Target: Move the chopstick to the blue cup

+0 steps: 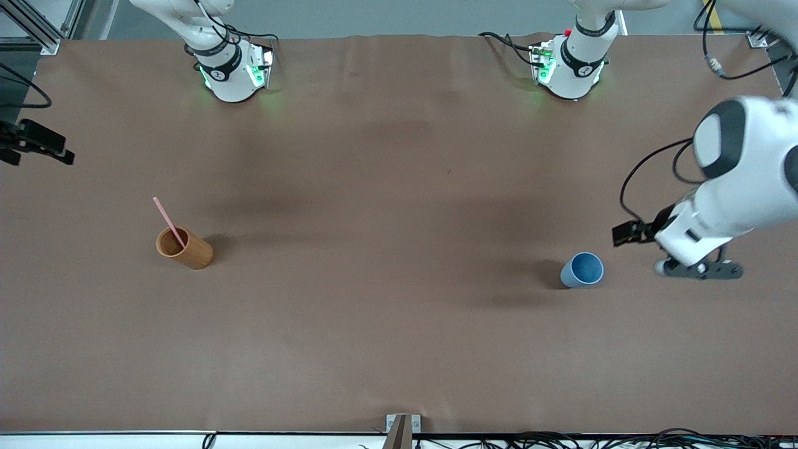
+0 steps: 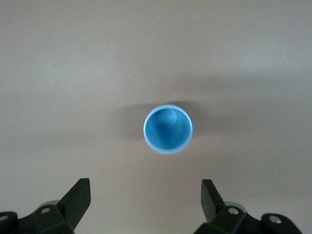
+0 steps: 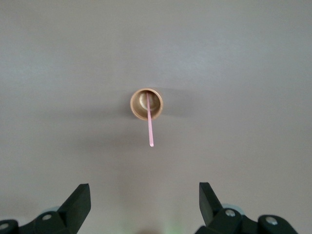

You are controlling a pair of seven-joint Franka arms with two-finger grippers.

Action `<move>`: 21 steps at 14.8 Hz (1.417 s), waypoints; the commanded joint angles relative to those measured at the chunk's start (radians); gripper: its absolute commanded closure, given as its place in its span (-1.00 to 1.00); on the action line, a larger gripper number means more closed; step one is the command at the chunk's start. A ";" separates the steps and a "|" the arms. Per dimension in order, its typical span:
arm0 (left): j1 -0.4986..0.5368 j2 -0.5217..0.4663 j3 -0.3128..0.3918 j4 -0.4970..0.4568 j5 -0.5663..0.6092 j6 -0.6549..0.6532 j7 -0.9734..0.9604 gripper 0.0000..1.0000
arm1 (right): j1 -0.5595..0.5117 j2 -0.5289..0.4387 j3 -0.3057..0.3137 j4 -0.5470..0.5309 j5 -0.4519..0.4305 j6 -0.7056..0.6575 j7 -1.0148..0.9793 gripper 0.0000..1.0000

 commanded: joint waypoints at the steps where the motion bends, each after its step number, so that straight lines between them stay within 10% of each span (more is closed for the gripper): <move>1: 0.002 0.047 0.002 -0.061 0.007 0.135 0.007 -1.00 | -0.028 -0.031 0.009 -0.138 0.037 0.115 -0.041 -0.90; 8: 0.005 0.199 0.003 -0.101 0.008 0.345 0.001 -0.95 | -0.054 -0.101 0.009 -0.496 0.041 0.456 -0.118 -0.47; 14: 0.003 0.219 0.003 -0.106 0.008 0.352 -0.013 0.91 | -0.056 -0.137 0.007 -0.692 0.099 0.627 -0.118 -0.12; 21: -0.021 0.184 -0.001 -0.077 0.019 0.266 -0.096 0.99 | -0.051 -0.134 0.007 -0.812 0.113 0.788 -0.118 0.07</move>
